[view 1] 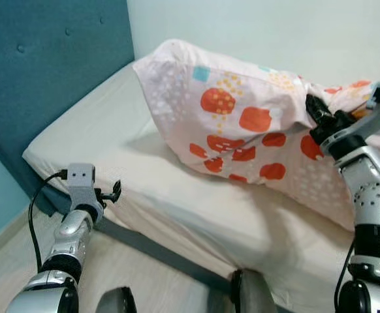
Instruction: Clean up the room
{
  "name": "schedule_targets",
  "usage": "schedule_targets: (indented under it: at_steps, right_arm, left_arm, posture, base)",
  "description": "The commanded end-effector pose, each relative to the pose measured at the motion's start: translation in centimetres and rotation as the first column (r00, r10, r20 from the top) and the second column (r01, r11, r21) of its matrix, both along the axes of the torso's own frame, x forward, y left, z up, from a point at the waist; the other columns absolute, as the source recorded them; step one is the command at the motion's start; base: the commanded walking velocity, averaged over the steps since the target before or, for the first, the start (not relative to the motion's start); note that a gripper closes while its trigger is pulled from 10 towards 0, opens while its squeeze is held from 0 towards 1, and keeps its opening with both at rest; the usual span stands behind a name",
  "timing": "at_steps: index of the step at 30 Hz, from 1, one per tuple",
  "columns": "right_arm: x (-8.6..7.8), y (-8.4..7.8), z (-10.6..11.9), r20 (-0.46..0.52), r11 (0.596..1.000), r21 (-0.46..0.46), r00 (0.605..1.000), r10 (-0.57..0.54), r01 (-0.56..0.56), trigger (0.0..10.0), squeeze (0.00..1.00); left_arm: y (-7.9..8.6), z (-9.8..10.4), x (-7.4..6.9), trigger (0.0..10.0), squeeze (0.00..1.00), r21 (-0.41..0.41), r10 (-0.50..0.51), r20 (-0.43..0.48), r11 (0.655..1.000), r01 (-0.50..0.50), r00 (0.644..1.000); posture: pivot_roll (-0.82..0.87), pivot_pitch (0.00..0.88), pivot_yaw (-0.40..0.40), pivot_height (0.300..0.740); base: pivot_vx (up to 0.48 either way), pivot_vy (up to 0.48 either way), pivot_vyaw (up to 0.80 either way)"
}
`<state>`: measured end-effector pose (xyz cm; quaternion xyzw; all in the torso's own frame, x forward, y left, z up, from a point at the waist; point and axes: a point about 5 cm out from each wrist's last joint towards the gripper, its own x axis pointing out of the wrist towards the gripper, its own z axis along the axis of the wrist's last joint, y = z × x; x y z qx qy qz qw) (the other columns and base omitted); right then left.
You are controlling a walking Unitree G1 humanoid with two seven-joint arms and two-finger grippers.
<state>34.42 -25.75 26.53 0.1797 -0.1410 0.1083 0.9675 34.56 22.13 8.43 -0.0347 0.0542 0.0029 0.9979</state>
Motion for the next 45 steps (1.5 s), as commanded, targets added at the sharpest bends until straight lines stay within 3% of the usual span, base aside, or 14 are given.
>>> schedule_targets:
  at_steps: [1, 9, 16, 21, 32, 35, 37, 40, 41, 42, 43, 44, 45]
  right_arm:
    - [-0.6, 0.2, 1.9, 0.076, 0.999, -0.050, 0.997, 0.014, -0.010, 0.0, 0.00]
    - [-0.7, 0.5, 2.8, 0.097, 0.997, -0.066, 0.995, 0.035, -0.029, 0.0, 0.00]
    - [-0.3, 2.2, 0.0, 0.017, 0.997, -0.047, 0.997, 0.069, -0.068, 0.0, 0.00]
    - [-0.2, 2.7, -0.7, 0.000, 0.996, -0.041, 0.997, 0.078, -0.078, 0.0, 0.00]
    - [0.1, 4.3, -2.6, -0.035, 0.992, -0.021, 0.992, 0.125, -0.125, 0.0, 0.00]
    - [0.0, 4.7, -3.4, -0.056, 0.988, -0.029, 0.987, 0.151, -0.153, 0.0, 0.00]
    - [0.0, 4.7, -3.4, -0.056, 0.988, -0.029, 0.987, 0.151, -0.153, 0.0, 0.00]
    - [-0.1, 5.0, -4.1, -0.078, 0.985, -0.053, 0.984, 0.158, -0.163, 0.0, 0.00]
    - [-0.1, 5.0, -4.1, -0.078, 0.985, -0.053, 0.984, 0.158, -0.163, 0.0, 0.00]
    - [-0.1, 5.2, -4.5, -0.090, 0.984, -0.064, 0.983, 0.161, -0.167, 0.0, 0.00]
    - [-0.1, 5.2, -4.5, -0.090, 0.984, -0.064, 0.983, 0.161, -0.167, 0.0, 0.00]
    - [-0.2, 5.6, -5.4, -0.121, 0.977, -0.102, 0.977, 0.174, -0.186, 0.0, 0.00]
    - [-0.2, 5.6, -5.4, -0.121, 0.977, -0.102, 0.977, 0.174, -0.186, 0.0, 0.00]
  left_arm:
    - [-0.3, -0.1, 0.2, 10.0, 0.00, -0.040, -0.004, -0.010, 0.999, 0.003, 1.000]
    - [-0.3, 0.0, 0.3, 10.0, 0.00, -0.072, -0.001, -0.010, 0.997, 0.000, 1.000]
    - [-0.1, -0.7, 0.0, 10.0, 0.00, -0.060, 0.013, -0.055, 0.998, -0.016, 0.998]
    - [0.0, -1.3, -0.4, 10.0, 0.00, -0.057, 0.020, -0.075, 0.998, -0.024, 0.997]
    - [-0.3, -4.8, -2.6, 10.0, 0.00, -0.040, 0.032, -0.204, 0.998, -0.041, 0.979]
    - [0.3, -7.2, -4.7, 10.0, 0.00, -0.013, 0.063, -0.312, 0.997, -0.070, 0.948]
    - [0.3, -7.2, -4.7, 10.0, 0.00, -0.013, 0.063, -0.312, 0.997, -0.070, 0.948]
    - [0.9, -9.4, -7.0, 10.0, 0.00, 0.013, 0.092, -0.409, 0.995, -0.095, 0.908]
    - [0.9, -9.4, -7.0, 10.0, 0.00, 0.013, 0.092, -0.409, 0.995, -0.095, 0.908]
    - [1.2, -10.4, -8.2, 10.0, 0.00, 0.026, 0.107, -0.455, 0.994, -0.107, 0.884]
    - [1.2, -10.4, -8.2, 10.0, 0.00, 0.026, 0.107, -0.455, 0.994, -0.107, 0.884]
    - [1.6, -12.0, -10.3, 10.0, 0.00, 0.046, 0.132, -0.529, 0.991, -0.127, 0.839]
    - [1.6, -12.0, -10.3, 10.0, 0.00, 0.046, 0.132, -0.529, 0.991, -0.127, 0.839]
  posture:
    - [0.02, 0.000, -0.007, 0.585]
    - [0.02, 0.000, -0.011, 0.605]
    - [0.03, 0.000, -0.018, 0.635]
    - [0.03, 0.000, -0.022, 0.645]
    - [0.03, 0.000, -0.030, 0.685]
    - [0.03, 0.000, -0.030, 0.700]
    - [0.03, 0.000, -0.030, 0.700]
    - [0.03, 0.000, -0.028, 0.710]
    - [0.03, 0.000, -0.028, 0.710]
    - [0.03, 0.000, -0.028, 0.715]
    - [0.03, 0.000, -0.028, 0.715]
    - [0.03, 0.000, -0.028, 0.725]
    - [0.03, 0.000, -0.028, 0.725]
  base:
    - [0.000, 0.000, 0.00]
    - [0.000, 0.000, 0.00]
    - [-0.137, 0.000, 0.00]
    - [-0.480, 0.000, 0.00]
    - [0.000, 0.000, 0.00]
    - [0.000, 0.000, 0.00]
    - [0.000, 0.000, 0.00]
    - [0.000, 0.000, 0.00]
    - [0.000, 0.000, 0.00]
    - [0.000, 0.000, 0.00]
    - [0.000, 0.000, 0.00]
    - [0.000, 0.000, 0.00]
    - [0.000, 0.000, 0.00]
